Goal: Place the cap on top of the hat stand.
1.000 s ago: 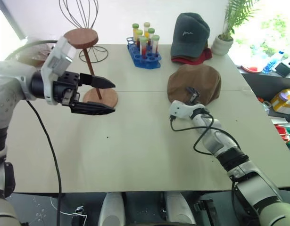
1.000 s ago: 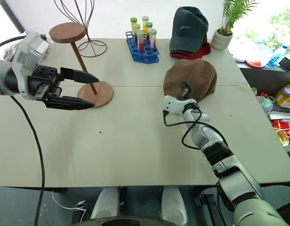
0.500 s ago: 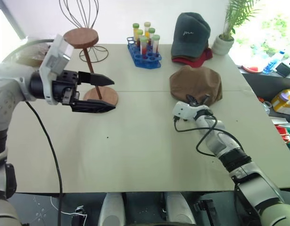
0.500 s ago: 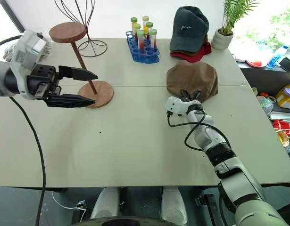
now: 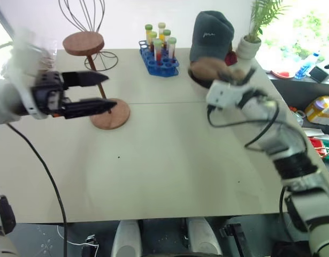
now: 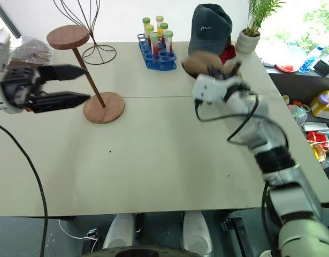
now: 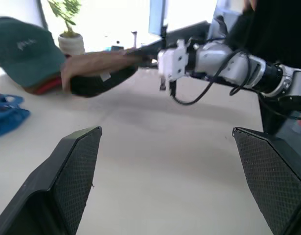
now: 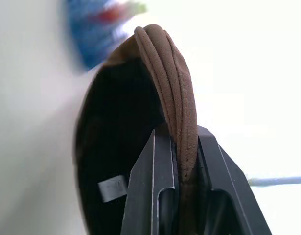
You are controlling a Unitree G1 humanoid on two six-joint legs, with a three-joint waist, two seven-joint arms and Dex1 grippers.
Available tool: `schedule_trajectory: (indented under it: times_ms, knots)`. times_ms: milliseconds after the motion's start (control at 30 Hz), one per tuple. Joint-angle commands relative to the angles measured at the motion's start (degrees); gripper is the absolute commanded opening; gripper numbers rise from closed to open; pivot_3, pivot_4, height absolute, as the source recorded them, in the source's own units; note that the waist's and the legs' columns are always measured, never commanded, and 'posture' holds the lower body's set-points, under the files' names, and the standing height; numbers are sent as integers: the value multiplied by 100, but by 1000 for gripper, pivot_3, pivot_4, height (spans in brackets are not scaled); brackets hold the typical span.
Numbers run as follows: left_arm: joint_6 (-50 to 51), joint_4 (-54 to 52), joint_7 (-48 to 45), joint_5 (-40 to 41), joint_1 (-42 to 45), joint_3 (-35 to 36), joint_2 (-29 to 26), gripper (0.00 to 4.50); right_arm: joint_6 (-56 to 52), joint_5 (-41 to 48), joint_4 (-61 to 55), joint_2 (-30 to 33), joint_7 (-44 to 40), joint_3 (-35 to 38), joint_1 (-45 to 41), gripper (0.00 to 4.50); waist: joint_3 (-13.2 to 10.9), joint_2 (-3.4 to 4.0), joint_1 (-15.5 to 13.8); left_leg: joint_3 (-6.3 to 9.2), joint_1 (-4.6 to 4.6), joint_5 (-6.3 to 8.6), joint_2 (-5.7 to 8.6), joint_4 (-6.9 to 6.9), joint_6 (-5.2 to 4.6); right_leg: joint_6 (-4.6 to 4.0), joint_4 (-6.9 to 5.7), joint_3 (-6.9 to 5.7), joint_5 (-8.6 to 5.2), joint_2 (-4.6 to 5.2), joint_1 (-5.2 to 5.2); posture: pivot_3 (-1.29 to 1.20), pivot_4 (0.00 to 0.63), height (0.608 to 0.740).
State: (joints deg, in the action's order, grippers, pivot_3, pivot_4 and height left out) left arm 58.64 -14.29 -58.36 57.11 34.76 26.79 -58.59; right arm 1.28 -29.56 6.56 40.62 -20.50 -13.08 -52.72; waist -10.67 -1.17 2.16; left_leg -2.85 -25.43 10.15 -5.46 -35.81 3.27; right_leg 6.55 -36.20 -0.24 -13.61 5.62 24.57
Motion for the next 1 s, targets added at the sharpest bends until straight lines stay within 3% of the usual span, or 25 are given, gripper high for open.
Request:
schedule_trajectory:
  times_ms: [33, 300, 567, 833, 1000]
  knots:
    - [274, -97, 460, 431, -107, 831, -191, 4500, 820, 279, -90, -95, -90, 136, -1013, 74, 0, -2, 29, 0, 0, 0, 0, 6, 0, 1, 0, 0, 0, 0, 2, 0, 150, 728]
    - [401, -135, 562, 283, -1227, 2097, -690, 4500, 2217, 280, 1778, -1471, 290, -422, -2586, 74, 1, -9, 111, -1, 6, -2, 0, 26, 4, 2, 0, -1, 1, -1, 5, 0, 150, 728]
    - [444, -195, 799, 165, -2035, 3112, -704, 4500, 3164, 2, 3844, -2724, 1159, -814, -3723, 74, 5, -23, 178, -2, 0, -11, -2, 54, 21, -2, 0, -1, 3, -1, 20, 0, 150, 728]
    - [460, -372, 988, 276, -2423, 3461, -617, 4500, 4317, 112, 3501, -3243, 804, -1198, -3215, 74, 7, -34, 191, -4, 3, -12, -4, 68, 25, 2, -1, -2, 6, -1, 27, 0, 150, 728]
    - [367, -343, 1124, 320, -2427, 3451, -590, 4500, 4136, -27, 3808, -3658, 660, -1469, -2906, 74, 7, -34, 187, -4, 3, -17, -4, 67, 33, 0, -6, -2, 6, -1, 30, 0, 150, 728]
